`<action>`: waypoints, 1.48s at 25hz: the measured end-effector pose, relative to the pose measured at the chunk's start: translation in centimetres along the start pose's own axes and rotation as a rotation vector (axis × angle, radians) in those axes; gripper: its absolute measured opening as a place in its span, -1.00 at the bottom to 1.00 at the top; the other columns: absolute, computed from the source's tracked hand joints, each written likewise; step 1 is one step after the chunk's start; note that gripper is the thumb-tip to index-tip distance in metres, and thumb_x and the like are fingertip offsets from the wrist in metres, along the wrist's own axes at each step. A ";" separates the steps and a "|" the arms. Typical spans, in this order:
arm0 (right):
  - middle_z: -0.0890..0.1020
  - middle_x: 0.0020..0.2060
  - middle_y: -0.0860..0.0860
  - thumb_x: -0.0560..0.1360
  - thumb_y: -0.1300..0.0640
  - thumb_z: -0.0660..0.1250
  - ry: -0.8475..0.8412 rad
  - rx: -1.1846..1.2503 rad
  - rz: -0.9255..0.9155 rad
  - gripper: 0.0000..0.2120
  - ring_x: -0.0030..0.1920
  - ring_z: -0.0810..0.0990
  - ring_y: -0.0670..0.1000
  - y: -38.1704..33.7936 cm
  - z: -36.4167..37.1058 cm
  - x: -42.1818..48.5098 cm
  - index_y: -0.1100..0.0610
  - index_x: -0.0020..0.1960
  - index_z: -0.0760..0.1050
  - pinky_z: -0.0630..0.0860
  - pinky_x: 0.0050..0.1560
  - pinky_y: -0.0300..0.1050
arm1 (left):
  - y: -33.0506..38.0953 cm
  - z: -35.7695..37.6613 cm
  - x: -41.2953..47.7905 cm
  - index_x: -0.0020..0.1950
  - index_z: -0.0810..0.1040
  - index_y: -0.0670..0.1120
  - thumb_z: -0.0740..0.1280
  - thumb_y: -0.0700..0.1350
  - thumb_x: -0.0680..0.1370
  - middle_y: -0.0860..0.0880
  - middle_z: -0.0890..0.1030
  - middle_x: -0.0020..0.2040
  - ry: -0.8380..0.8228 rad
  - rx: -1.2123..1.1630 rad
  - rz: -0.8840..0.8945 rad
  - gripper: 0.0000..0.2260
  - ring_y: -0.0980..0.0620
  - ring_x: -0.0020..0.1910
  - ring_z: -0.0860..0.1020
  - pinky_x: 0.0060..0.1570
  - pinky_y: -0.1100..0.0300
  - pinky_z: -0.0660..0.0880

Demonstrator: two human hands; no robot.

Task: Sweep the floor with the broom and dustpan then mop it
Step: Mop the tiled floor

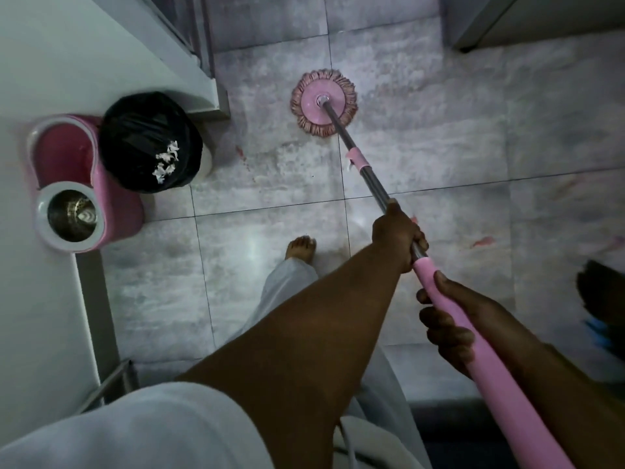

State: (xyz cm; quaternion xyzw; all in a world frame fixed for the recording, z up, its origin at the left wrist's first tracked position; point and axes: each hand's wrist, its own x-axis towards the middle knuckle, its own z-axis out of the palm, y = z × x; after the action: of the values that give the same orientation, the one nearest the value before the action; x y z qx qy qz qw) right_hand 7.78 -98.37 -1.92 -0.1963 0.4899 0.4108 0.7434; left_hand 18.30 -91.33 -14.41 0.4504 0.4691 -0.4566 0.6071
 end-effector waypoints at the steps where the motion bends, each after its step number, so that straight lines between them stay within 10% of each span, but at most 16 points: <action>1: 0.38 -0.49 0.02 0.28 -0.07 0.53 -0.012 -0.008 -0.013 -0.54 -0.64 0.32 -0.08 -0.5 0.4 0.6 0.15 -0.02 0.41 0.31 -0.69 -0.25 | 1.0 -0.1 0.3 -0.27 0.35 -0.15 0.12 0.20 0.63 -0.02 0.33 -0.68 -0.002 0.005 0.010 -0.53 0.04 -0.75 0.30 -0.60 0.38 0.34; 19: 0.35 -0.52 -0.07 0.54 -0.13 0.24 -0.131 -0.060 -0.101 -0.65 -0.65 0.32 -0.18 -8.2 16.4 15.5 0.14 -0.21 0.37 0.30 -0.68 -0.33 | 21.1 -9.7 4.8 -0.16 0.34 -0.12 0.08 0.12 0.67 -0.01 0.30 -0.51 0.028 0.029 0.229 -0.64 0.09 -0.68 0.26 -0.61 0.42 0.25; 37: 0.40 -0.52 -0.02 0.48 -0.10 0.29 -0.061 0.068 0.016 -0.69 -0.65 0.35 -0.11 20.8 1.5 0.8 0.15 -0.07 0.38 0.34 -0.69 -0.28 | -12.2 -15.2 -7.0 -0.23 0.34 -0.13 0.11 0.15 0.65 -0.07 0.33 -0.49 0.050 0.071 0.012 -0.59 0.04 -0.72 0.29 -0.62 0.39 0.33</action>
State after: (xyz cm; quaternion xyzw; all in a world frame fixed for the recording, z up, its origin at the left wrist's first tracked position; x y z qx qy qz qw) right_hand -7.91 -84.86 0.34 -0.1546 0.4823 0.4055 0.7609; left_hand 3.00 -77.78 -11.35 0.4856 0.4648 -0.4580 0.5816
